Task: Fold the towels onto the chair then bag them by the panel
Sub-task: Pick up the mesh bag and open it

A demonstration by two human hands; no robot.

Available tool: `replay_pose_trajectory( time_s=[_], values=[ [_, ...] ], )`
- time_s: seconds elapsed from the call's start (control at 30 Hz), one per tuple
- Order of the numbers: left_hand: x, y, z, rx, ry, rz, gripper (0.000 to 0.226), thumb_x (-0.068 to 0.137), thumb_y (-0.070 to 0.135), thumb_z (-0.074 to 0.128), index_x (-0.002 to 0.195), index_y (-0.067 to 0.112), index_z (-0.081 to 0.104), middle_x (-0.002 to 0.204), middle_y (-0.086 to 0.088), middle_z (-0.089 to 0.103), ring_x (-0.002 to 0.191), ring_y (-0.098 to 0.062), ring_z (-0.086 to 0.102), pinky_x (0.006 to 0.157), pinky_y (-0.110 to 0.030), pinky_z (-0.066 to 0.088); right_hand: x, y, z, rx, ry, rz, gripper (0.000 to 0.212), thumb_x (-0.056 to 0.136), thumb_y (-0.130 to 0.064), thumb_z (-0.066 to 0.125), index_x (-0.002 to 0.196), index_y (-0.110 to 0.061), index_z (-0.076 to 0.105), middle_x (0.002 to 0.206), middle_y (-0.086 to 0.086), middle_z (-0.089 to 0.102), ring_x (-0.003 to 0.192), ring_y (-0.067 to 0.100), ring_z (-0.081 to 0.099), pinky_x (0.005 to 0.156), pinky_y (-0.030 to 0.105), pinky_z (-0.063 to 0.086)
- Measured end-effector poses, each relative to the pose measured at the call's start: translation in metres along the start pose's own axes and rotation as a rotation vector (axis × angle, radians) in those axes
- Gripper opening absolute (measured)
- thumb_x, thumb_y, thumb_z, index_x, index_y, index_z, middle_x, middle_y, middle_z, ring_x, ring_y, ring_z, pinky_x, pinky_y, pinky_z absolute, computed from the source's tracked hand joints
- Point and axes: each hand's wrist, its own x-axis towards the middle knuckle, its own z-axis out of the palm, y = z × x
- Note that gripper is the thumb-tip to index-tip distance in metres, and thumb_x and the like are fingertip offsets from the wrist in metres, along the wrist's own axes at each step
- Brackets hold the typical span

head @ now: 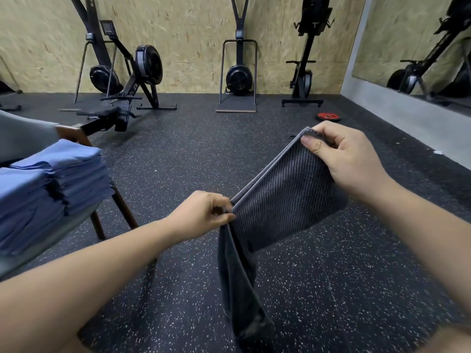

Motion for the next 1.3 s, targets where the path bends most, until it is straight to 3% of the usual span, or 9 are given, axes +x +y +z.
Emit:
replay_pose_trajectory(
  time_s=[0.07,0.2,0.4,0.63,0.8,0.93,1.03,1.13,1.3],
  values=[
    [0.0,-0.008,0.001,0.012,0.037,-0.048,0.027,0.084,0.019,0.083,0.079,0.038,0.066,0.077,0.013,0.07,0.074,-0.008,0.066,0.073,-0.035,0.057,0.0,0.005,0.0,-0.01,0.009,0.012,0.014,0.106,-0.029,0.069,0.097,-0.02,0.075,0.092,0.004,0.076,0.08,0.013,0.067,0.077,0.041,0.053],
    [-0.001,-0.024,0.002,0.049,0.05,-0.107,0.028,0.076,0.015,0.083,0.077,0.037,0.064,0.075,0.011,0.068,0.071,-0.009,0.064,0.07,-0.032,0.054,0.002,0.008,0.001,0.01,0.049,0.025,0.015,0.106,-0.031,0.068,0.097,-0.021,0.074,0.091,0.006,0.075,0.083,0.029,0.069,0.075,0.042,0.054],
    [-0.005,-0.049,-0.01,0.169,0.006,-0.214,0.027,0.079,0.021,0.085,0.079,0.04,0.066,0.076,0.016,0.068,0.074,-0.002,0.064,0.071,-0.028,0.052,0.001,0.017,0.002,-0.004,0.086,0.04,0.015,0.107,-0.029,0.066,0.097,-0.021,0.074,0.092,0.004,0.075,0.08,0.011,0.066,0.072,0.037,0.051],
    [0.001,-0.04,-0.017,-0.163,0.24,-0.457,0.011,0.086,0.018,0.079,0.081,0.028,0.076,0.077,0.014,0.076,0.07,0.001,0.065,0.068,-0.02,0.049,-0.001,0.033,0.011,-0.133,0.167,0.091,0.018,0.106,-0.036,0.066,0.095,-0.023,0.07,0.088,-0.002,0.072,0.084,0.025,0.066,0.079,0.049,0.053],
    [0.005,-0.016,-0.019,-0.323,0.226,-0.404,0.007,0.094,0.029,0.078,0.087,0.028,0.076,0.08,0.011,0.075,0.073,-0.005,0.061,0.076,-0.031,0.051,-0.015,0.022,0.032,-0.153,0.029,0.1,0.004,0.101,-0.035,0.072,0.101,-0.03,0.07,0.093,-0.011,0.074,0.09,0.01,0.067,0.083,0.034,0.051],
    [0.006,0.014,-0.015,-0.208,0.113,-0.286,0.013,0.096,0.036,0.078,0.086,0.028,0.074,0.077,0.02,0.07,0.071,0.004,0.059,0.07,-0.021,0.046,-0.031,0.012,0.055,-0.202,-0.194,0.097,0.019,0.097,-0.042,0.075,0.115,-0.04,0.067,0.107,-0.025,0.071,0.103,-0.01,0.062,0.085,0.008,0.042],
    [0.005,0.037,-0.01,-0.087,0.081,-0.134,0.008,0.095,0.027,0.079,0.088,0.025,0.075,0.078,0.018,0.072,0.072,0.006,0.061,0.069,-0.014,0.044,-0.04,0.011,0.072,-0.249,-0.365,0.112,0.031,0.091,-0.057,0.076,0.118,-0.044,0.067,0.11,-0.023,0.072,0.106,-0.007,0.064,0.091,0.022,0.048],
    [0.004,0.051,-0.008,-0.046,0.048,-0.001,0.005,0.091,0.023,0.079,0.089,0.022,0.075,0.082,0.013,0.075,0.079,-0.005,0.068,0.073,-0.021,0.05,-0.044,0.011,0.081,-0.23,-0.47,0.173,0.042,0.081,-0.066,0.082,0.115,-0.043,0.071,0.104,-0.021,0.075,0.102,-0.01,0.065,0.09,0.023,0.049],
    [0.002,0.055,-0.007,-0.011,0.045,0.037,0.007,0.088,0.017,0.079,0.089,0.023,0.075,0.083,0.011,0.075,0.078,-0.008,0.068,0.072,-0.024,0.051,-0.041,0.012,0.081,-0.319,-0.552,0.163,0.03,0.081,-0.052,0.085,0.107,-0.041,0.075,0.095,-0.017,0.074,0.089,-0.007,0.063,0.078,0.025,0.046]
  ],
)
